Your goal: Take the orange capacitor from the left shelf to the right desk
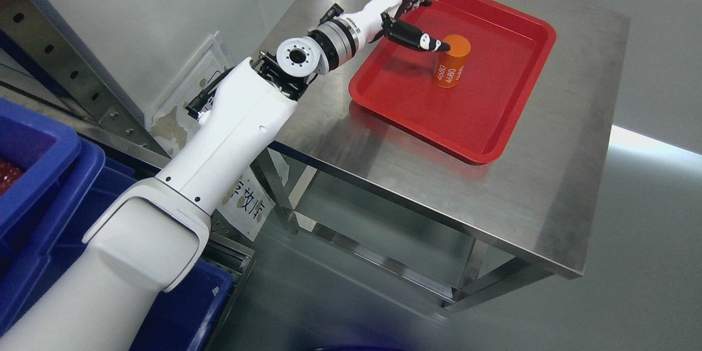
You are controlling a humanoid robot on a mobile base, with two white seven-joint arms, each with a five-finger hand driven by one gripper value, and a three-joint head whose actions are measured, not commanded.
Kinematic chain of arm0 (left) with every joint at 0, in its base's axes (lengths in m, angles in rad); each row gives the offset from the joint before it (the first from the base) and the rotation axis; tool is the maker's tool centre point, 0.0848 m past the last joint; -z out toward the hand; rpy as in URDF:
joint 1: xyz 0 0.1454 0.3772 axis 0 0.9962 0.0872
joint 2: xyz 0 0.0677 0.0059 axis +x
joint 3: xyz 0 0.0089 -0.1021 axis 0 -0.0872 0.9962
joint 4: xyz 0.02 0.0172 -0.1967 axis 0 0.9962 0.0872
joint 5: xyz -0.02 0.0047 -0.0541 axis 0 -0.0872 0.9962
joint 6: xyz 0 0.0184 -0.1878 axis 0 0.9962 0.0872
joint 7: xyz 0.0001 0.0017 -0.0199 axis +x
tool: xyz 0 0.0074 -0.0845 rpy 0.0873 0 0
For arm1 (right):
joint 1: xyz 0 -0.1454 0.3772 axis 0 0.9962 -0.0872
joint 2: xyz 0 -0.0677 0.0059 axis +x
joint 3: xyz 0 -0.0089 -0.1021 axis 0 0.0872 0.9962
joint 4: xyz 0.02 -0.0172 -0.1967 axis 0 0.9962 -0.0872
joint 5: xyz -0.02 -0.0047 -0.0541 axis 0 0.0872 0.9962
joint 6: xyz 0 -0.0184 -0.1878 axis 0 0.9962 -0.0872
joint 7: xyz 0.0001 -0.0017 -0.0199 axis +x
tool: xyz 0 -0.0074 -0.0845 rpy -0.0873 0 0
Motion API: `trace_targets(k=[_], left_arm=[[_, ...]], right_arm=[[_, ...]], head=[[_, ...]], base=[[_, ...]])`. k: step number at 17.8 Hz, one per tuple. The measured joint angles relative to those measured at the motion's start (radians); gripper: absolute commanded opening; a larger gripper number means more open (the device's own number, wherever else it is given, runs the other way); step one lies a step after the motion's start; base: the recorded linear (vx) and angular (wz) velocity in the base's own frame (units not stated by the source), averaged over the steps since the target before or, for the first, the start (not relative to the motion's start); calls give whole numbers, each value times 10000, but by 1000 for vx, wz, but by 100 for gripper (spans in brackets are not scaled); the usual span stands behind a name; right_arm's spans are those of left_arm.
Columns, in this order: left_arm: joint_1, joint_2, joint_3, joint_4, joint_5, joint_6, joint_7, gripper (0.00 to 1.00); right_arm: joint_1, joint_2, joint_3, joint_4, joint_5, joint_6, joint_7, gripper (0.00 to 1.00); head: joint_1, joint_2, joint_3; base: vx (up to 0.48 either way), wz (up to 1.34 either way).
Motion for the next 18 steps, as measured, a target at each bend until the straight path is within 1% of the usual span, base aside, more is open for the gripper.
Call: trace_targets(k=[2,3,6,8,11,18], left_arm=[[-129,0,495,-19,0,-118,51,100],[-126,0,990,-35,0,-374,84,100],[233,0,1841,-98,0,-835,112,100],[702,0,2395,-267,0,-920,115,100],[1693,0,3091,-862,0,-108,126,100],[3701,0,4215,-2748,0,902,418,100]], right_arm=[[0,0,0,0,0,1,0,100],[0,0,0,0,0,1,0,100],[-1,0,0,0,0,2,0,100],[-1,0,0,0,0,2,0,100],[0,0,0,0,0,4,0,100],[0,0,0,0,0,17,0,100]], head=[[0,0,0],[0,0,0],[0,0,0],[0,0,0],[0,0,0],[0,0,0]], base=[[0,0],[0,0],[0,0],[0,0],[0,0],[0,0]])
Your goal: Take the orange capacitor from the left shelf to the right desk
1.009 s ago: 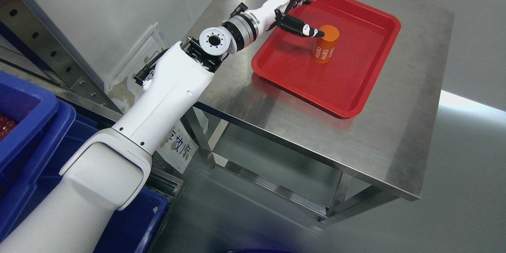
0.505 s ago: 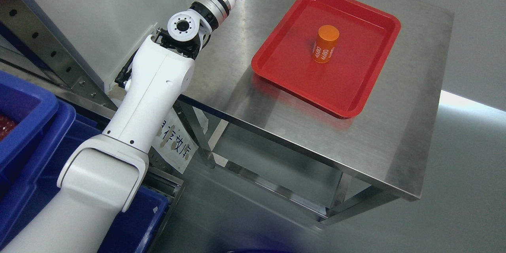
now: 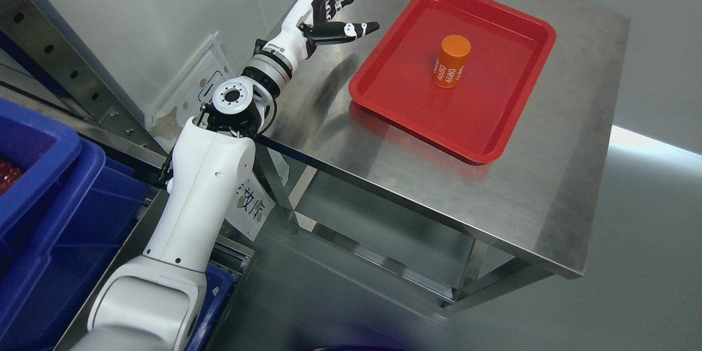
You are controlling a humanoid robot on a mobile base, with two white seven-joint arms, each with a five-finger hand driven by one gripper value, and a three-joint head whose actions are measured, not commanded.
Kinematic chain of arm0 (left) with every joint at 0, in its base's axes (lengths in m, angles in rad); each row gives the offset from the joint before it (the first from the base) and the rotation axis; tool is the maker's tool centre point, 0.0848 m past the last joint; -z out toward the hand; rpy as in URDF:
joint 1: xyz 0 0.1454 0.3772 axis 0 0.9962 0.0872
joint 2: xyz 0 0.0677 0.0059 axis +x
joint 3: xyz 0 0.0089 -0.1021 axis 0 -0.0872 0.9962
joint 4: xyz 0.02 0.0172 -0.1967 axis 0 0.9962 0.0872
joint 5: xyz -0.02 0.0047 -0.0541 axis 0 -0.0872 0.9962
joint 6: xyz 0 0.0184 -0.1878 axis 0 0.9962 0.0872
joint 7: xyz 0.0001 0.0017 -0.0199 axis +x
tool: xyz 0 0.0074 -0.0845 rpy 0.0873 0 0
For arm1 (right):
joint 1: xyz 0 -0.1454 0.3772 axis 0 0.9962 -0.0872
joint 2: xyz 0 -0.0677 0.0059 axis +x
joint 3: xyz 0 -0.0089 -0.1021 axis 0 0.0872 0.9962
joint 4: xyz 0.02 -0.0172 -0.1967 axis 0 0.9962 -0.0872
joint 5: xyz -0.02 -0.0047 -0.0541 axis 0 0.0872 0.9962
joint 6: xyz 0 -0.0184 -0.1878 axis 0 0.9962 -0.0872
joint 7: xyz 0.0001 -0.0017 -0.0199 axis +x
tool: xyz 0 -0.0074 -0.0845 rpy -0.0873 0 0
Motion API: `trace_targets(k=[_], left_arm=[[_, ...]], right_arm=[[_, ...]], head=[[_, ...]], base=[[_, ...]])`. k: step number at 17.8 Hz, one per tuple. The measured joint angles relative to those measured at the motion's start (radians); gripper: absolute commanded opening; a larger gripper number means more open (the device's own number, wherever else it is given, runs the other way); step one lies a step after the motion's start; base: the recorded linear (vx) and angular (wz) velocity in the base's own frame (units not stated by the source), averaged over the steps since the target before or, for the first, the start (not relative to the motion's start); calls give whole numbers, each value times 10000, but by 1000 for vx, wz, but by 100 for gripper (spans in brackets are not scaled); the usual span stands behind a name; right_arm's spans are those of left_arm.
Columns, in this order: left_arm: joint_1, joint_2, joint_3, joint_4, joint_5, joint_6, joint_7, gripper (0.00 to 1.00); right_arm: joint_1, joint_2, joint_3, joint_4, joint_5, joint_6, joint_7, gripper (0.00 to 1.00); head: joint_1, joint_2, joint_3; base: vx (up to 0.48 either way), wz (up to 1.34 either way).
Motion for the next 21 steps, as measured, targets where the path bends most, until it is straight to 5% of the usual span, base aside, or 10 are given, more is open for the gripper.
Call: trace_targets(k=[21], left_arm=[[2078,0,1680,-3004,0,-150,164,100]], right_arm=[[0,0,0,0,0,-16,0,100]], head=[[0,0,0]], base=[[0,0]])
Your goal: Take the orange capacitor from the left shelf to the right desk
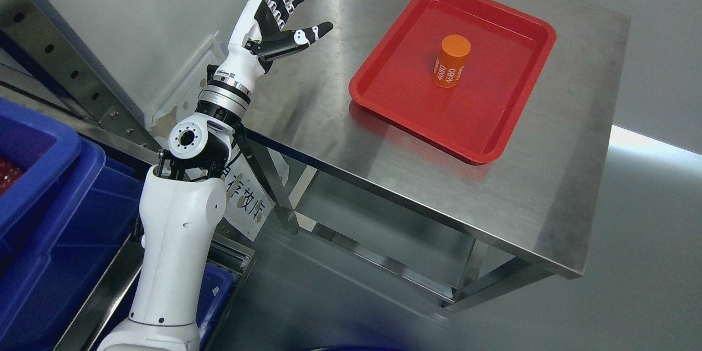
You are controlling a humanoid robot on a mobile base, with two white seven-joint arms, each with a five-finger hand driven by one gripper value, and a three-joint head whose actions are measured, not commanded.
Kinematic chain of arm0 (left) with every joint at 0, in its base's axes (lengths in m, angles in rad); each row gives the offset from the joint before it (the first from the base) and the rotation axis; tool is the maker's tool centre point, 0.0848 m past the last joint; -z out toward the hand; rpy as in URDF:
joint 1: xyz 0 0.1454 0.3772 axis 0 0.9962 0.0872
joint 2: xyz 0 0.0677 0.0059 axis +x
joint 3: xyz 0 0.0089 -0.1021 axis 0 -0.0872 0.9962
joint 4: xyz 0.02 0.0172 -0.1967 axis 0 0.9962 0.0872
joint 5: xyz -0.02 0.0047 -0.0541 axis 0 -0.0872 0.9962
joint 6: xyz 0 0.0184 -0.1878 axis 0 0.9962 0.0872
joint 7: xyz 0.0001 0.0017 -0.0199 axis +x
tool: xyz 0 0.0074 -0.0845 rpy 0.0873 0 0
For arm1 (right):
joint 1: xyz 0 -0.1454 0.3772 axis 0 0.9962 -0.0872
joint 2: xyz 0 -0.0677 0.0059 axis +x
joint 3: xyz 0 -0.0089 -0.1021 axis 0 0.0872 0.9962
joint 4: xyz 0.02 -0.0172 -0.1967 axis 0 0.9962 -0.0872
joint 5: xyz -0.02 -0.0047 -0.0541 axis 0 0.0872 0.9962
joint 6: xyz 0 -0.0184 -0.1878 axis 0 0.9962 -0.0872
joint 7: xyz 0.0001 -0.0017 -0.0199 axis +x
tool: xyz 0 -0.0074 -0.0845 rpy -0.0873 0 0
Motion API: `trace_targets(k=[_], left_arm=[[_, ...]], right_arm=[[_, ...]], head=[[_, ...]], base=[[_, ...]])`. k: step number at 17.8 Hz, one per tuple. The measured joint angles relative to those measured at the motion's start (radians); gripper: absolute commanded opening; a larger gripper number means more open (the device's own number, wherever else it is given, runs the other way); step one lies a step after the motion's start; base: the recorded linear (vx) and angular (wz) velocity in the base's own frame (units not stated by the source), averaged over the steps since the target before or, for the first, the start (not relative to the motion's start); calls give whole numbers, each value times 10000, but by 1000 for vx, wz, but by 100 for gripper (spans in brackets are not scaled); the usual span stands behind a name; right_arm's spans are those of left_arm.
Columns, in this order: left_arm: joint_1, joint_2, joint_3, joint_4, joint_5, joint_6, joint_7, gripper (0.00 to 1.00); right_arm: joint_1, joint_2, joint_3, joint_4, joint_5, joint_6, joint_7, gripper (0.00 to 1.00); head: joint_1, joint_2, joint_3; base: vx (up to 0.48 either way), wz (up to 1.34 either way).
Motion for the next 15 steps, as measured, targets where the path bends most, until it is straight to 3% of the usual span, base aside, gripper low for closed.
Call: trace_targets(k=[15], left_arm=[[680,0,157,-593,0,-38,64,100]], right_arm=[[0,0,0,0,0,-9,0,100]], head=[[0,0,0]], base=[[0,0]])
